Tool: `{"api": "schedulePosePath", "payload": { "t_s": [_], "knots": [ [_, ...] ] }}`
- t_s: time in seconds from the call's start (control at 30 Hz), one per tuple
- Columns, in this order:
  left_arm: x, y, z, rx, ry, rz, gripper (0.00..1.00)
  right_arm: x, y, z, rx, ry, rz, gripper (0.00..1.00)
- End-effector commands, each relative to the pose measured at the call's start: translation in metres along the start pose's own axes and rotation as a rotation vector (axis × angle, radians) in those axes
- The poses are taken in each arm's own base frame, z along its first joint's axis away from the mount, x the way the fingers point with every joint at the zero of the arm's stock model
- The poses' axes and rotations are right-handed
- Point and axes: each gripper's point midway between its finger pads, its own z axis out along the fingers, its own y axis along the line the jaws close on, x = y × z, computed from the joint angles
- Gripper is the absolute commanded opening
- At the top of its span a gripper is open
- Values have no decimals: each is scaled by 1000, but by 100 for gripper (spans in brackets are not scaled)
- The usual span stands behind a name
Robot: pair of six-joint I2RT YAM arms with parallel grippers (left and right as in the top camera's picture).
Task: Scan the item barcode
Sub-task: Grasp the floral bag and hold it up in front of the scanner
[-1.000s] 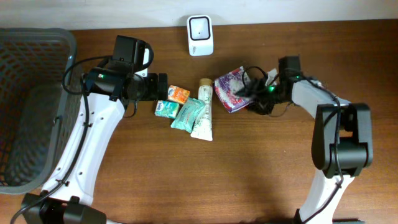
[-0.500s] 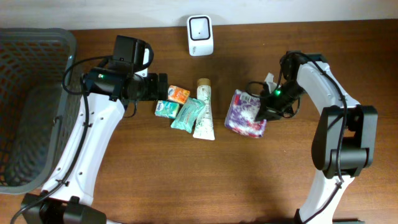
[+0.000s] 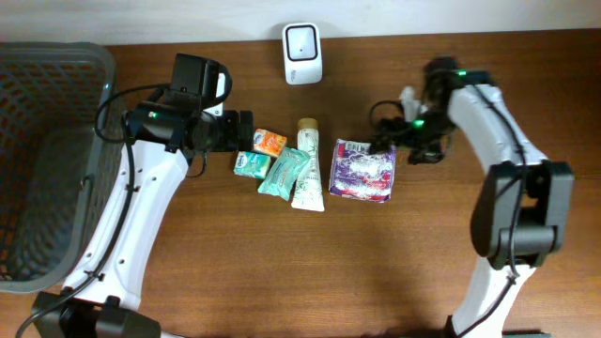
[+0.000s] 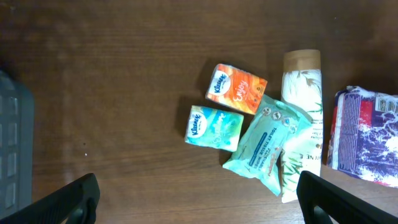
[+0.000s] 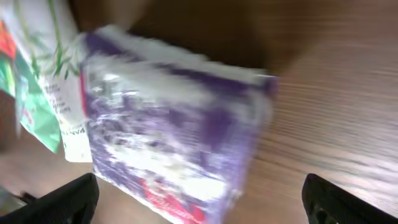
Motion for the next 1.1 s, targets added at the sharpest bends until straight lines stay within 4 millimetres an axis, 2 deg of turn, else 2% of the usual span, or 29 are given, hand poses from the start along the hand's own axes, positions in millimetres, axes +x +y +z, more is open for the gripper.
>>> {"api": "schedulePosePath", "payload": {
  "t_s": [0.0,0.07,0.2,0.27,0.33,0.4,0.43,0.47,0.5,0.57,0.63,0.7,0.77,0.83,0.87,0.93,1.07],
  "knots": [
    [-1,0,-1,-3,-3,5,99,3,-22,-23,-90,-17,93,99],
    [-1,0,-1,-3,-3,5,99,12,-21,-16,-168,2,50,99],
    [-1,0,-1,-3,-3,5,99,19,-6,20,-389,-33,35,100],
    [-1,0,-1,-3,-3,5,99,20,-12,38,-411,-57,97,95],
    [-1,0,-1,-3,-3,5,99,20,-11,51,-450,-84,93,86],
    [-1,0,-1,-3,-3,5,99,25,-2,60,-453,-72,63,72],
    [-1,0,-1,-3,-3,5,99,25,8,65,-453,-66,29,50],
    [-1,0,-1,-3,-3,5,99,26,16,69,-453,-61,2,8],
    [-1,0,-1,-3,-3,5,99,28,24,72,-457,-48,2,4],
    [-1,0,-1,-3,-2,5,99,25,46,64,-542,-49,-44,4],
    [-1,0,-1,-3,-3,5,99,13,74,33,-669,-96,-131,4],
    [-1,0,-1,-3,-2,5,99,1,91,2,-670,-151,-188,4],
    [-1,0,-1,-3,-3,5,99,-10,112,-39,-539,-257,-289,4],
    [-1,0,-1,-3,-3,5,99,-14,118,-56,-386,-321,-332,4],
    [-1,0,-1,-3,-2,5,99,-16,125,-69,-254,-386,-371,4],
    [-1,0,-1,-3,-2,5,99,-12,139,-78,-151,-446,-431,4],
    [-1,0,-1,-3,-3,5,99,-4,167,-69,-171,-443,-479,4]
  ]
}}
